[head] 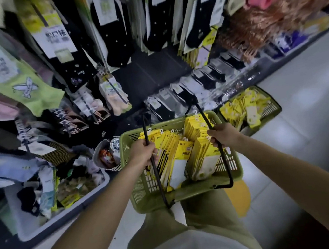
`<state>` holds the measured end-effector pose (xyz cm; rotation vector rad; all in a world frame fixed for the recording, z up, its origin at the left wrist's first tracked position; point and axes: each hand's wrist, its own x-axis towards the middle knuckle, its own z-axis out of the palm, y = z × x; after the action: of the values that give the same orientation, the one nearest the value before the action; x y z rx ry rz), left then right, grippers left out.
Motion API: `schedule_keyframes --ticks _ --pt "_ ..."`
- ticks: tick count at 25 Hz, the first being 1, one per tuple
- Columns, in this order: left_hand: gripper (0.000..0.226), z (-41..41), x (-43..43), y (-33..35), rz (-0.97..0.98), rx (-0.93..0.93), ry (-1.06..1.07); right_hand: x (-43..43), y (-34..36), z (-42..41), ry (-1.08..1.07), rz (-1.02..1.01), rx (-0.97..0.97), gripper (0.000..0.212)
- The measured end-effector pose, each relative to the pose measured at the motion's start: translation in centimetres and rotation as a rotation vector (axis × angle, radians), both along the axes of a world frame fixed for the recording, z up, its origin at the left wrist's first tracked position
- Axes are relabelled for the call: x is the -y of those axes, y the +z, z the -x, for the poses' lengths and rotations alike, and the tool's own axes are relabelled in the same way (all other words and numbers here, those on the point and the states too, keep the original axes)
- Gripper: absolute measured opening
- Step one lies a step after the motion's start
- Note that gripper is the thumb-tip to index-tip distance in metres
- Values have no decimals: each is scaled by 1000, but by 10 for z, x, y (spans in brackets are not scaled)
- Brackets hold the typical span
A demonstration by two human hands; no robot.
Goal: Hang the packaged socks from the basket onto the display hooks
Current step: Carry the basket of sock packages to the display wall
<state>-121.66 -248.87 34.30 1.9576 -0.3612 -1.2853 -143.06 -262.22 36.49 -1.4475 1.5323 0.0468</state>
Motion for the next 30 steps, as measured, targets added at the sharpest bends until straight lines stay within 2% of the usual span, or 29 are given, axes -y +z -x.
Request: schedule_keyframes --ticks 6,12,14,18,22,25,30 --pt "16 18 65 -33 -23 -39 196 104 -28 -3 175 -52 9 19" --pt "20 70 139 -88 -105 18 444 220 -93 12 446 -161 -77 27" --pt "19 83 150 -95 -116 12 488 238 -104 23 447 -184 -78 28" --pt "23 102 157 -113 -184 73 395 252 -136 46 374 -263 -61 22" --pt "15 104 148 -152 -234 -21 360 253 -182 48 483 -310 -117 22" --pt "13 106 141 -200 -266 -76 305 246 -232 44 544 -345 -137 23" --pt "11 110 128 -292 -281 -8 237 238 -322 38 632 -376 -156 15"
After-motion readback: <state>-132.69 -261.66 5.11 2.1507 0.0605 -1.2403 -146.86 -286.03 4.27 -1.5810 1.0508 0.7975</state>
